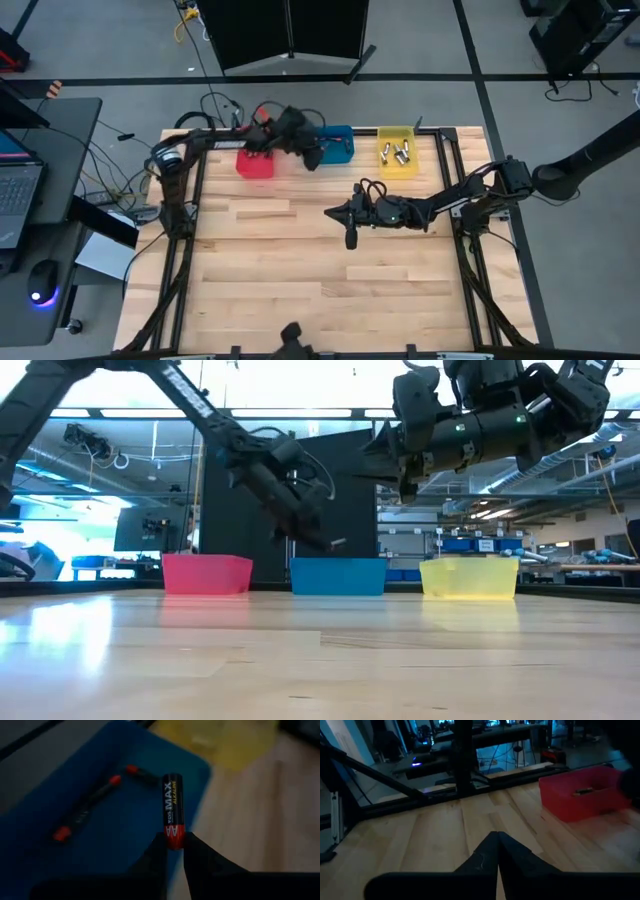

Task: Sort batteries
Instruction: Put the orange battery into the blue bin

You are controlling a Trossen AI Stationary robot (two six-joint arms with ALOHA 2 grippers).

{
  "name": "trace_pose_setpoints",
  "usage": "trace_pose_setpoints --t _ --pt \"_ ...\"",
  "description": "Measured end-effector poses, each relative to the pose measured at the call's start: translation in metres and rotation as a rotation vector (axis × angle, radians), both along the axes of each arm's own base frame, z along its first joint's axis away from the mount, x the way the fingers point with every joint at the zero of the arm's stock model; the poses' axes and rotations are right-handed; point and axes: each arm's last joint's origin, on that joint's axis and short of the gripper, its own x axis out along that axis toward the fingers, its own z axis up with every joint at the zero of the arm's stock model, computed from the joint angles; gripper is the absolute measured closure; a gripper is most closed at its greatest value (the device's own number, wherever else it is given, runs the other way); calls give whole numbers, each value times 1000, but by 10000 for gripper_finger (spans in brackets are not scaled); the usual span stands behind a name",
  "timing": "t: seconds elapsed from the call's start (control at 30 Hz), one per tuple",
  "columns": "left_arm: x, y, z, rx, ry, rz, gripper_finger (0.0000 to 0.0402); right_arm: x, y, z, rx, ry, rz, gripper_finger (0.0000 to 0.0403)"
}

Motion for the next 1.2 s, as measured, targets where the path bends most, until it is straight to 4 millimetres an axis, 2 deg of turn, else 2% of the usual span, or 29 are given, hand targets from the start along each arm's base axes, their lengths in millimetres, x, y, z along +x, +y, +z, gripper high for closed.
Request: trace_pose_setpoints --t 0.17,0.27,0.33,0.5,0.67,1.2 --pt "12 30 2 -4 118 -19 360 0 0 -2 -4 26 -15 395" --pt "18 41 0 -16 156 -29 360 -1 -1 -3 -1 26 -36 390" --pt "21 46 -3 -26 170 -28 360 -1 -3 -4 -5 40 -112 390" --pt "21 50 -12 -42 197 -31 360 -5 -18 -12 11 108 -343 397" --pt "17 55 -13 -47 200 -18 360 -9 -30 -20 44 170 -457 396" --pt "5 67 -14 -63 221 10 360 -11 -36 -22 46 182 -489 396"
